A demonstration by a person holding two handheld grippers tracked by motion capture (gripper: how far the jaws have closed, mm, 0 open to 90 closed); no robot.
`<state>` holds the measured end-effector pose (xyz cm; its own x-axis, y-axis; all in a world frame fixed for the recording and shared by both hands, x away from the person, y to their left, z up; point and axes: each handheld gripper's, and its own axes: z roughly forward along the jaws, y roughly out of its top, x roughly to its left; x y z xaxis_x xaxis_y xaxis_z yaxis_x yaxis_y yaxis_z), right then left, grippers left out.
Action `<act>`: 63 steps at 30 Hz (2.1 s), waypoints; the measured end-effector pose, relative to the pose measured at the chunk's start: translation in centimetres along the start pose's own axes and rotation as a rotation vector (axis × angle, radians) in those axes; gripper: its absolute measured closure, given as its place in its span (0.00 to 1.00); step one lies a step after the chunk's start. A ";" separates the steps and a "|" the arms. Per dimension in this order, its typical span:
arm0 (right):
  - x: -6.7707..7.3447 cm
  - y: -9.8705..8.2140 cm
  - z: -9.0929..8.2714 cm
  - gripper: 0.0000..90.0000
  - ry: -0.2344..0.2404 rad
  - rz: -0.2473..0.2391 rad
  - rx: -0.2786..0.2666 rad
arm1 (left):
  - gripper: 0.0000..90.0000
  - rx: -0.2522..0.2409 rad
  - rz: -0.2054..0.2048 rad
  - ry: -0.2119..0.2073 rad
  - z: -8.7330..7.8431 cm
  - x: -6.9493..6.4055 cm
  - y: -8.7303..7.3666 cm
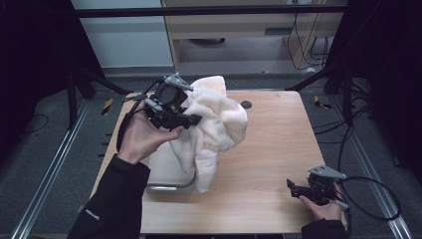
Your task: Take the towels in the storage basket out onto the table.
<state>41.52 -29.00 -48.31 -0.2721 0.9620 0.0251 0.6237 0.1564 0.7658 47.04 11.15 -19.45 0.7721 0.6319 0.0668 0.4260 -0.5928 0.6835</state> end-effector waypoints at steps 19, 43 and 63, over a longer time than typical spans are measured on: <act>-0.8 -0.3 0.1 0.08 -0.026 0.009 -0.009 | 0.79 0.027 0.068 -0.030 5.1 -2.8 2.0; -1.3 -0.8 0.3 0.08 -0.067 -0.014 -0.020 | 0.79 0.072 0.110 -0.089 13.1 -4.9 1.9; -1.4 -1.0 0.5 0.08 -0.064 -0.017 -0.011 | 0.77 0.149 0.080 -0.133 19.8 -5.0 -1.5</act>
<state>41.63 -30.35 -49.44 -0.2350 0.9716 -0.0292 0.6115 0.1711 0.7725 51.89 -0.99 -35.23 0.8577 0.5141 0.0131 0.4180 -0.7118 0.5645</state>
